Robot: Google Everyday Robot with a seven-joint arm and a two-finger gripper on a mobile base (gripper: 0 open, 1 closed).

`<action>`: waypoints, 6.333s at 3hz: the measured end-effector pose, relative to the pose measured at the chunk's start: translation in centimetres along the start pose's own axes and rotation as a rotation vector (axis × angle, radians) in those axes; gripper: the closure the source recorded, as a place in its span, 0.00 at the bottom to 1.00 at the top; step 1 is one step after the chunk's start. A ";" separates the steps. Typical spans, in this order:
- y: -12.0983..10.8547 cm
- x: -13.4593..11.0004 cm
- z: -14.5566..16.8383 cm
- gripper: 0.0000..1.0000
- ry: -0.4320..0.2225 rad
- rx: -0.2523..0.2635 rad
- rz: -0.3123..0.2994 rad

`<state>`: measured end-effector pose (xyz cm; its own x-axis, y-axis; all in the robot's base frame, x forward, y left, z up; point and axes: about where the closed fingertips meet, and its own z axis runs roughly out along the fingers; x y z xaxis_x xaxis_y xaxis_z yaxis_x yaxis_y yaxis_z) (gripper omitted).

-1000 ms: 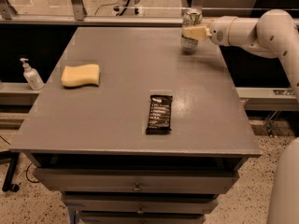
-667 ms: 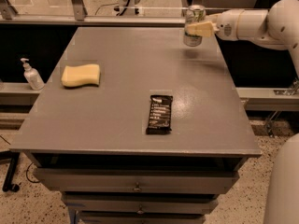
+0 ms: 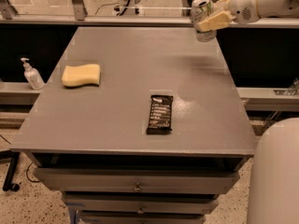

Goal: Knock 7up can over

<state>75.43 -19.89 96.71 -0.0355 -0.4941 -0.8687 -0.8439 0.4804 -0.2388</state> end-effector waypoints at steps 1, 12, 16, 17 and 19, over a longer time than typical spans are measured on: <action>3.5 -0.6 -0.8 1.00 0.150 -0.124 -0.204; 16.1 3.3 4.6 0.00 0.513 -0.274 -0.844; 14.4 4.1 3.9 0.00 0.493 -0.521 -1.186; 14.2 4.2 3.7 0.00 0.493 -0.541 -1.213; 11.6 4.1 2.2 0.00 0.473 -0.423 -0.982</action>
Offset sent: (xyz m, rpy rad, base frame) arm -0.1126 0.0427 -0.0410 -0.7988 -0.0596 0.5151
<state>66.73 -14.72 89.45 0.6106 -0.7825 -0.1221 -0.7275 -0.4933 -0.4768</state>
